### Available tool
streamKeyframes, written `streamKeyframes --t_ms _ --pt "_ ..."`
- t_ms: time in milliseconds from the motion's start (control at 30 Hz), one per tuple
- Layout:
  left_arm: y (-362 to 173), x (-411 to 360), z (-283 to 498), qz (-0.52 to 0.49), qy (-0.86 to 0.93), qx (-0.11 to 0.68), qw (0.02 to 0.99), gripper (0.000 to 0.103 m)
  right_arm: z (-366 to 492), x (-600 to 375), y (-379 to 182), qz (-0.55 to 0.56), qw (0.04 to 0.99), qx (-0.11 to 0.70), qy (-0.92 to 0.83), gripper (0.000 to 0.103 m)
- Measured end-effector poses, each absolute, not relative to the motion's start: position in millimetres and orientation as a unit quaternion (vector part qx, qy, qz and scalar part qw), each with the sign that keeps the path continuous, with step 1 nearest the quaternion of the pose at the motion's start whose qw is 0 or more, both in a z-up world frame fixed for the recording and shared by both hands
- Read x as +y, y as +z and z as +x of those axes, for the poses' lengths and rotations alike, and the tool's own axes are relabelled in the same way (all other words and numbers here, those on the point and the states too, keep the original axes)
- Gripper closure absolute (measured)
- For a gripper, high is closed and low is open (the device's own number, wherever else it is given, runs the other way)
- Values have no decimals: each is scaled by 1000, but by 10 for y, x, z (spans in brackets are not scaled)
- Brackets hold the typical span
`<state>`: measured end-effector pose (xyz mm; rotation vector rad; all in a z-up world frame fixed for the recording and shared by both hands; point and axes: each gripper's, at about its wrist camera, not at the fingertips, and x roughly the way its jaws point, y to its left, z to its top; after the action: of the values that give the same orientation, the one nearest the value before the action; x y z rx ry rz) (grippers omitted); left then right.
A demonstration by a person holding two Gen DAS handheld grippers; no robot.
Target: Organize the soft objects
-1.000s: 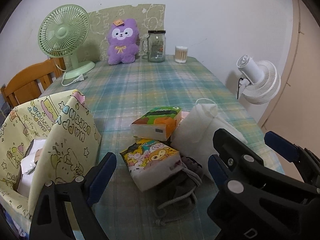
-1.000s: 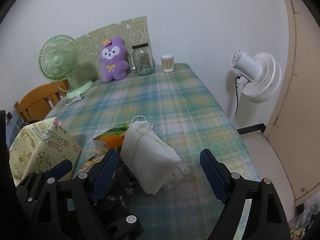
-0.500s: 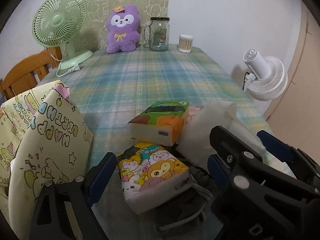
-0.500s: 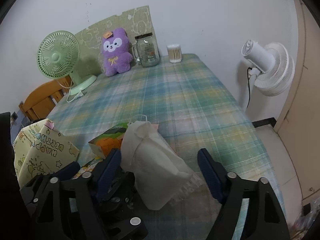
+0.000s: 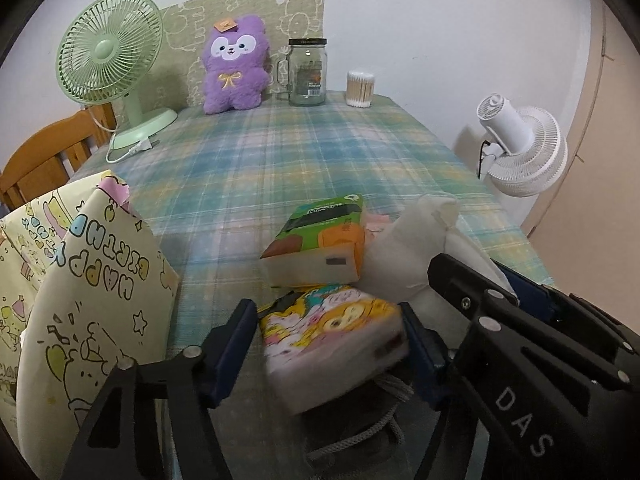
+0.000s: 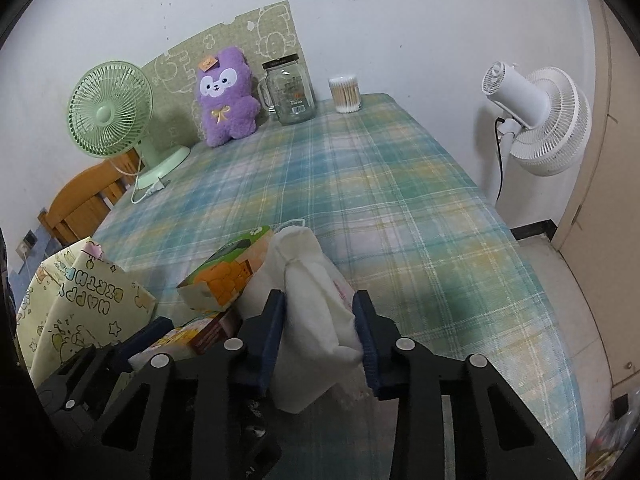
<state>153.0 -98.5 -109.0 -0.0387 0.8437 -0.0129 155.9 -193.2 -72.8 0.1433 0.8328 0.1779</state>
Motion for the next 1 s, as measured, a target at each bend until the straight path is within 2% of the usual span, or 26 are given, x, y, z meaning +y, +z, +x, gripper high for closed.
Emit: streamKeyframes --t_ms 100,300,1000 --pt "-1060 -995 1490 -21 -10 405 914 40 1515 -1936 -691 67 911 399 84 69" --pt "-984 -1022 1411 -16 -18 389 921 46 1410 -1951 -606 60 916 388 80 76" --pt "-585 -1144 1115 -7 -34 343 939 48 1034 -2034 -140 56 940 333 58 79"
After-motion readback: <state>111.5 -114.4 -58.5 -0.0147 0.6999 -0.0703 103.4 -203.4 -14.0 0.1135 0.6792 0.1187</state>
